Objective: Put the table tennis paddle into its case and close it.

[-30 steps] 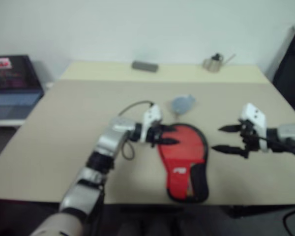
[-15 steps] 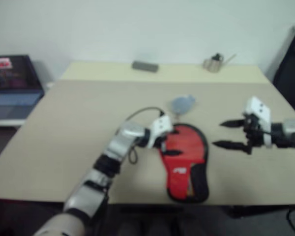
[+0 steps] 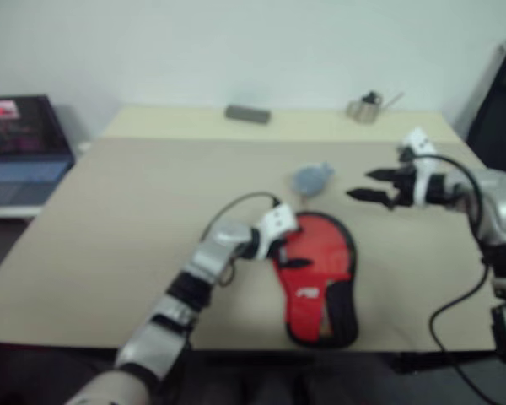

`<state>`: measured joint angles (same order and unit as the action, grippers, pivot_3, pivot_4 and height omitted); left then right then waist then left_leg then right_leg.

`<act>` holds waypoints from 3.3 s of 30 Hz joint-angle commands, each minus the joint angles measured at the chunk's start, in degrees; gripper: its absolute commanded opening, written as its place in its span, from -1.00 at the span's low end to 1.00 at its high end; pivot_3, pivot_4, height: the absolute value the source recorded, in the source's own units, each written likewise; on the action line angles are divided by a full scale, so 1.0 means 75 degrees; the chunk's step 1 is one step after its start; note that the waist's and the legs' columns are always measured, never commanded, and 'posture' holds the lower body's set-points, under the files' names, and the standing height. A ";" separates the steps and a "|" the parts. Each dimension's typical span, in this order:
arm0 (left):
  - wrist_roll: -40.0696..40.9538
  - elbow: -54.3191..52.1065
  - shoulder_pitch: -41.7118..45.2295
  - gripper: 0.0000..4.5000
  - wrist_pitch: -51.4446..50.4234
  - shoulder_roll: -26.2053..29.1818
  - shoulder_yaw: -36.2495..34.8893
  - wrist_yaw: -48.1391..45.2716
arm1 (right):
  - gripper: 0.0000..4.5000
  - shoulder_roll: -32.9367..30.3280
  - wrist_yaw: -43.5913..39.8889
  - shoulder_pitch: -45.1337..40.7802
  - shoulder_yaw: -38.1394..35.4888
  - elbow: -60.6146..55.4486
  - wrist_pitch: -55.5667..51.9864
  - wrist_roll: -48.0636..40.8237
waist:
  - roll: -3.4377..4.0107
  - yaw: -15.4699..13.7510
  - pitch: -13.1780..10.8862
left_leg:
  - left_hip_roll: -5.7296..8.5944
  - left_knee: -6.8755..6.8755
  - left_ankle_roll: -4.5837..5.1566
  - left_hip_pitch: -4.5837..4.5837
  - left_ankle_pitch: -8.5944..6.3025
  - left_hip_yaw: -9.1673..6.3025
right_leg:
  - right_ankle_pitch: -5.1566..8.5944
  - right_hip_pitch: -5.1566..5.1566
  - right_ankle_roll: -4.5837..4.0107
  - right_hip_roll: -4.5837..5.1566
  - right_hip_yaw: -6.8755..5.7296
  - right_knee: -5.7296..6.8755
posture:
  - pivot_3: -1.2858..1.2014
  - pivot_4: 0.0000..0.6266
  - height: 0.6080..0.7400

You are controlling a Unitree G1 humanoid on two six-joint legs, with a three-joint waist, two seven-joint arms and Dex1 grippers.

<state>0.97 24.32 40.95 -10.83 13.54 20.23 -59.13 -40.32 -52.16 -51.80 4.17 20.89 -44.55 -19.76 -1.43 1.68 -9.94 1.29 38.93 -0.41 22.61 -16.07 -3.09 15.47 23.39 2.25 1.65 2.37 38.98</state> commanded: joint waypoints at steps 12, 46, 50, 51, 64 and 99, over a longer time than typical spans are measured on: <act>-0.0031 -0.0571 -0.0261 0.99 -0.0251 0.0125 -0.0006 0.0173 | 1.00 0.1908 0.0786 -0.2750 -0.0254 0.5564 0.2957 0.1329 | 0.0004 0.0020 0.0001 | 0.0001 -0.0004 -0.0001 0.0007 0.0000 0.0004 | -0.0001 0.0013 -0.0001 0.0005 0.0003 0.0001 | 0.03 -0.52 1.00; -0.0078 -0.0573 -0.0386 1.00 -0.0278 0.0016 0.0092 0.0374 | -0.64 0.3297 0.2774 -0.3116 -0.0949 0.7103 0.3956 0.2284 | 0.0013 0.0045 0.0005 | 0.0001 -0.0010 -0.0003 0.0007 0.0001 0.0008 | -0.0001 0.0019 -0.0002 0.0006 0.0008 0.0006 | 0.03 -0.52 1.00; -0.0057 -0.0456 -0.0377 1.00 -0.0250 -0.0099 0.0087 0.0385 | -1.00 0.3196 0.2525 -0.3053 -0.0934 0.6890 0.3776 0.2262 | 0.0013 0.0043 0.0005 | 0.0001 -0.0010 -0.0003 0.0007 0.0001 0.0008 | -0.0001 0.0019 -0.0002 0.0006 0.0007 0.0006 | 0.03 -0.52 1.00; -0.0060 -0.0449 -0.0383 1.00 -0.0231 -0.0108 0.0092 0.0376 | -1.00 0.3161 0.2478 -0.3027 -0.0923 0.6837 0.3739 0.2268 | 0.0013 0.0043 0.0005 | 0.0002 -0.0010 -0.0003 0.0008 0.0001 0.0007 | -0.0001 0.0019 -0.0002 0.0005 0.0007 0.0005 | 0.03 -0.52 1.00; -0.0006 -0.0244 -0.0467 1.00 -0.0110 -0.0198 0.0054 0.0357 | -1.00 0.1840 0.1457 -0.2125 -0.0516 0.5079 0.2609 0.2564 | 0.0017 0.0022 0.0006 | 0.0002 -0.0011 -0.0002 0.0010 0.0001 0.0007 | -0.0001 0.0019 -0.0002 0.0006 0.0006 0.0002 | 0.03 -0.52 1.00; -0.0113 0.0690 0.0092 1.00 0.0449 -0.0429 0.0249 -0.0019 | -1.00 -0.3633 -0.1807 0.5776 -0.2784 -0.5428 -0.2837 -0.0759 | 0.0033 -0.0285 0.0016 | 0.0009 -0.0002 0.0003 0.0010 -0.0002 -0.0011 | 0.0006 -0.0015 0.0009 0.0001 -0.0013 -0.0020 | 0.03 -0.52 1.00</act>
<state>1.56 28.15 41.47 -7.87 10.30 21.01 -59.06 -65.66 -64.13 -10.26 -12.53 -15.51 -64.43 -22.91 -1.19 -0.46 -9.82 1.36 38.91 -0.39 22.65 -16.08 -3.17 15.51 23.26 2.33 1.63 2.27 38.82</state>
